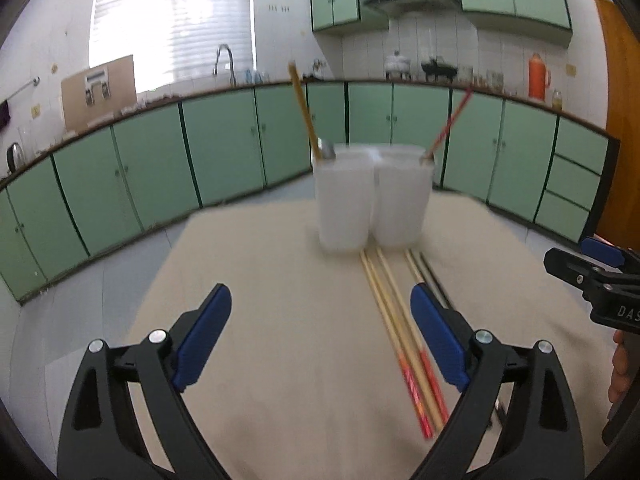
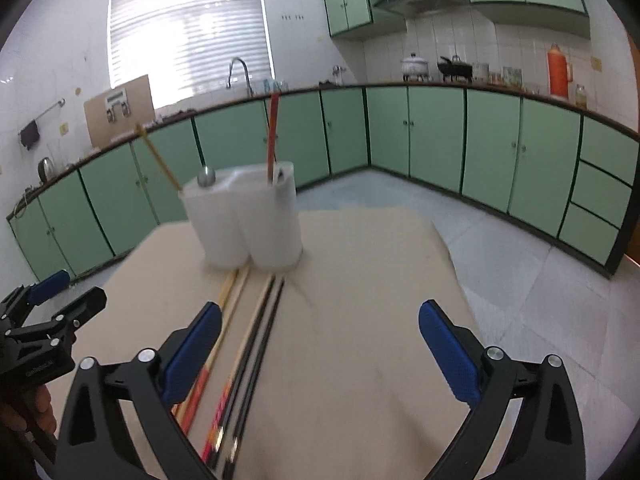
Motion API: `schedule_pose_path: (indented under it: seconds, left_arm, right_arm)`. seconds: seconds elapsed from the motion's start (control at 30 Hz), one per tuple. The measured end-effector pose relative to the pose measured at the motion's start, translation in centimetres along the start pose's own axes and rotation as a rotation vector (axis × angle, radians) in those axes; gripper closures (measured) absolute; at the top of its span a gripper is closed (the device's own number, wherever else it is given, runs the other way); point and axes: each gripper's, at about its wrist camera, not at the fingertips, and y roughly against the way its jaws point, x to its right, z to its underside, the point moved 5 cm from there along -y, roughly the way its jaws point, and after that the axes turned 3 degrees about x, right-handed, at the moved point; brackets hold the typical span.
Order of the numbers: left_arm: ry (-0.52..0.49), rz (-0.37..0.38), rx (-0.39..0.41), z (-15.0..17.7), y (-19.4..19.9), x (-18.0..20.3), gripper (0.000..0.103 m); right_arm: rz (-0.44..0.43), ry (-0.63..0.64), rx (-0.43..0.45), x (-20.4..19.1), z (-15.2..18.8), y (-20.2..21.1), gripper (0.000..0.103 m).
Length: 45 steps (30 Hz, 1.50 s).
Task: Organize utensils
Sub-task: 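Return both tools to the chopsticks and grasp a black chopstick with the right tool, then grasp a red-patterned wooden chopstick with the left tool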
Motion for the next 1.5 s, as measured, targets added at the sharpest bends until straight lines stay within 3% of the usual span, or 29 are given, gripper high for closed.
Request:
schedule_pose_path:
  seconds: [0.1,0.3,0.4,0.47,0.77,0.9,0.97,1.33,1.5]
  left_arm:
    - [0.001,0.0,-0.053,2.1,0.0,-0.3,0.015]
    - [0.042,0.012,-0.146,5.3,0.0,-0.9,0.018]
    - [0.057,0.005,-0.157,6.2,0.0,-0.4,0.021]
    - [0.05,0.0,-0.175,6.8,-0.4,-0.2,0.025]
    - [0.059,0.012,-0.184,6.6,-0.3,0.5,0.029]
    - [0.045,0.044,-0.198,6.7,-0.4,1.2,0.03]
    - [0.027,0.063,-0.208,6.9,-0.5,1.9,0.03]
    - [-0.016,0.101,-0.272,7.6,-1.7,4.6,0.03]
    - [0.002,0.097,-0.321,8.1,-2.6,4.4,0.036]
  right_arm:
    - [-0.016,0.004,-0.045,-0.6,2.0,0.4,0.009]
    - [-0.038,0.014,-0.122,-2.1,5.3,0.9,0.025]
    - [-0.055,0.008,-0.162,-2.8,6.8,0.8,0.036]
    - [-0.063,0.023,-0.189,-3.3,7.9,0.5,0.049]
    - [-0.099,0.071,-0.251,-5.6,9.3,0.0,0.075]
    - [-0.103,0.072,-0.262,-5.6,9.6,-0.3,0.08]
    - [-0.101,0.077,-0.267,-5.6,9.6,-0.3,0.096]
    - [-0.059,0.033,-0.27,-2.9,9.4,-0.1,0.096]
    - [-0.063,0.033,-0.268,-2.8,9.5,-0.2,0.096]
